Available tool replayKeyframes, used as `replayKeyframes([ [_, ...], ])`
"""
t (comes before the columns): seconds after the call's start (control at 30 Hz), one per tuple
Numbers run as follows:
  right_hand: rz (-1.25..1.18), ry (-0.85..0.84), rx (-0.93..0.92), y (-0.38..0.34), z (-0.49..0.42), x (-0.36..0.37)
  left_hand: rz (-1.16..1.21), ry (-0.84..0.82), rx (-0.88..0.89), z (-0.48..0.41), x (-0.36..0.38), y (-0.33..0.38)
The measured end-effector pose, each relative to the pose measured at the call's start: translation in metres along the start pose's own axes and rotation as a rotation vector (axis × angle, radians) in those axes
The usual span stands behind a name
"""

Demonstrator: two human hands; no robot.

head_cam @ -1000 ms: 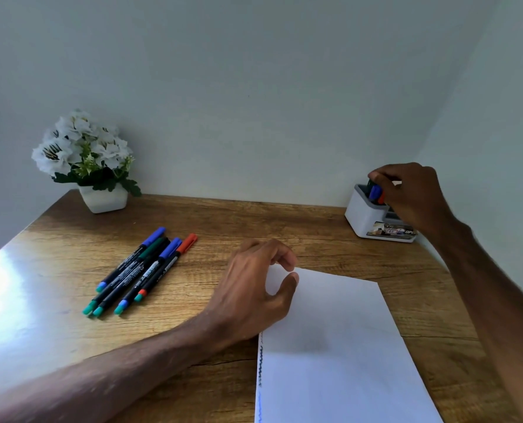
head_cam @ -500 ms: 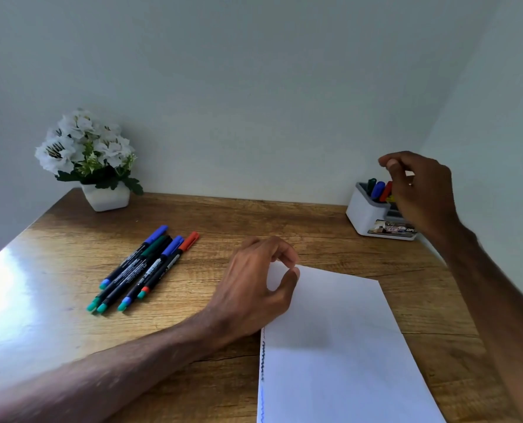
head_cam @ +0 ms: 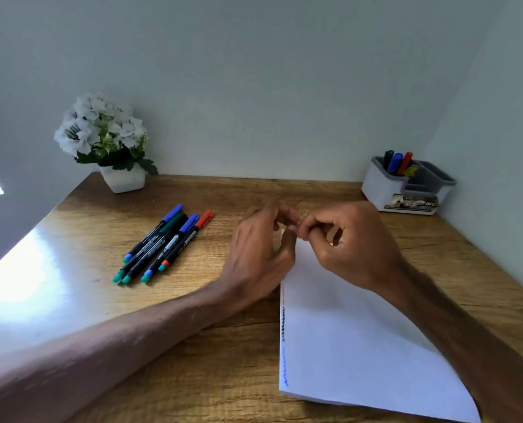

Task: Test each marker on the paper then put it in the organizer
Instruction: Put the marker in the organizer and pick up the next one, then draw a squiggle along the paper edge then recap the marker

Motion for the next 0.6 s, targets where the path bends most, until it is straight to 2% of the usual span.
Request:
replayKeyframes([
  [0.17,-0.041,-0.223,-0.017,-0.007,0.007,0.023,-0.140,0.023,-0.016,0.001,-0.008,-0.002],
  [0.33,-0.027,-0.283,-0.031,-0.012,0.011,0.039,-0.513,-0.062,0.096,0.001,-0.023,-0.005],
  [0.6,-0.022,-0.264,-0.030,-0.017,0.013,0.034,-0.993,-0.102,-0.152,-0.008,-0.072,-0.052],
])
Point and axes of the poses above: each hand's wrist, its own z-axis away from the middle knuckle, its own x-axis out of the palm, y = z × x, the point moved 6 cm from there along -z, towards the middle knuckle, and after that the axes turned 1 degree about -y, right-handed, at the moved point
